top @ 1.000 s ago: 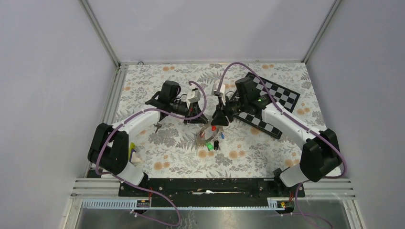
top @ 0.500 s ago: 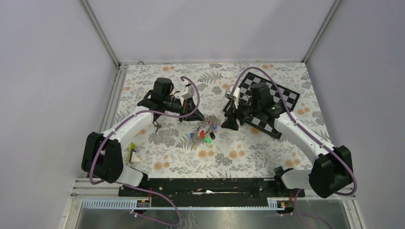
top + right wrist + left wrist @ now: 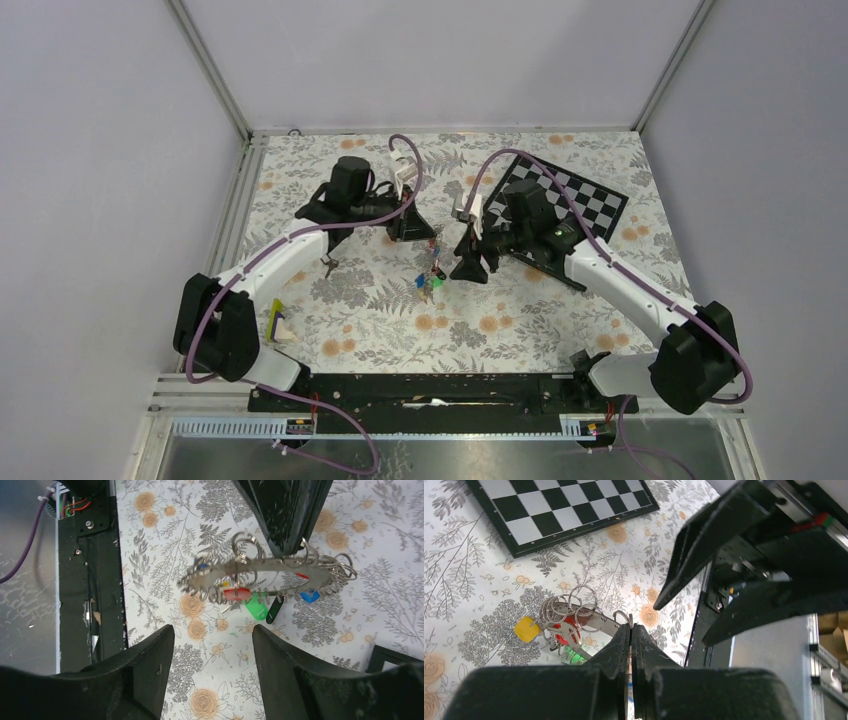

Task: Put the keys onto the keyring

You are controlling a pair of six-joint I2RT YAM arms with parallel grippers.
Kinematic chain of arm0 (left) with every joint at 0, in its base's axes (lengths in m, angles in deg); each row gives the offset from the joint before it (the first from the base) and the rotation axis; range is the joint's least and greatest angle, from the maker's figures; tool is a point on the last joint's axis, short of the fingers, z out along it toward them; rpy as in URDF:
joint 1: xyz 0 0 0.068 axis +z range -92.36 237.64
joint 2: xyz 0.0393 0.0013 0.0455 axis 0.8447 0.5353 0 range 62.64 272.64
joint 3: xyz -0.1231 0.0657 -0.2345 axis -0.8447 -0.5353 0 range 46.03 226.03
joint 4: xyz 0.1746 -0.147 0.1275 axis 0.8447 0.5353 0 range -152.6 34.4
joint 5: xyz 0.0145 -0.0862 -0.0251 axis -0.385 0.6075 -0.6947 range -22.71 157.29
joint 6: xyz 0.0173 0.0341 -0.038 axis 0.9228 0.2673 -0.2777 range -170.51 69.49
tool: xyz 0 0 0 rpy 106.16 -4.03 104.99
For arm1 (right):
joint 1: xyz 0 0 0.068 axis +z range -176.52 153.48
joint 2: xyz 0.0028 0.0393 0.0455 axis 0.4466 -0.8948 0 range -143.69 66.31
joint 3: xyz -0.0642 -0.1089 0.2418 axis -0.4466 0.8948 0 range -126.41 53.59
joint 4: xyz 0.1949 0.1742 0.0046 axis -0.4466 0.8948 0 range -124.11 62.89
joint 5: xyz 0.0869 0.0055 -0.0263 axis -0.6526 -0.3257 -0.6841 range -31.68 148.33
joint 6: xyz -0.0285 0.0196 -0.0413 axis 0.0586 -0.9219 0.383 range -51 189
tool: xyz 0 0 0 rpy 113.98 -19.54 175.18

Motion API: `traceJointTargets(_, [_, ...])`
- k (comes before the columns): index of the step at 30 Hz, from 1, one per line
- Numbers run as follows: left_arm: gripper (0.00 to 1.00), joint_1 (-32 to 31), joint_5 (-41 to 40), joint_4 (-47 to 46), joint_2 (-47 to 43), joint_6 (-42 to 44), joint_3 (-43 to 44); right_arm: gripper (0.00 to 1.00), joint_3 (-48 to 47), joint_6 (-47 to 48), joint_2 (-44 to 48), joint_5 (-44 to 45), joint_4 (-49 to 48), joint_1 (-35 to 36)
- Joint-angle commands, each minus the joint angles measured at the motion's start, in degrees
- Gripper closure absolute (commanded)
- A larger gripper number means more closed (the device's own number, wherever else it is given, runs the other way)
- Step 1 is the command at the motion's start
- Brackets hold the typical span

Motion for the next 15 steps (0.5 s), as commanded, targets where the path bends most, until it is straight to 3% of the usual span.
traceJointTargets(1, [1.0, -2.69, -12.01, 1.23, 0.54, -8.9, 5.32, 0.35, -3.81, 0.4, -0.69, 3.02, -0.69, 0.32])
traceJointTargets(15, [1.0, -4.75, -25.25, 6.05, 3.46, -19.39, 9.91, 0.4, -6.22, -0.03, -2.75, 5.27, 1.45, 0.82])
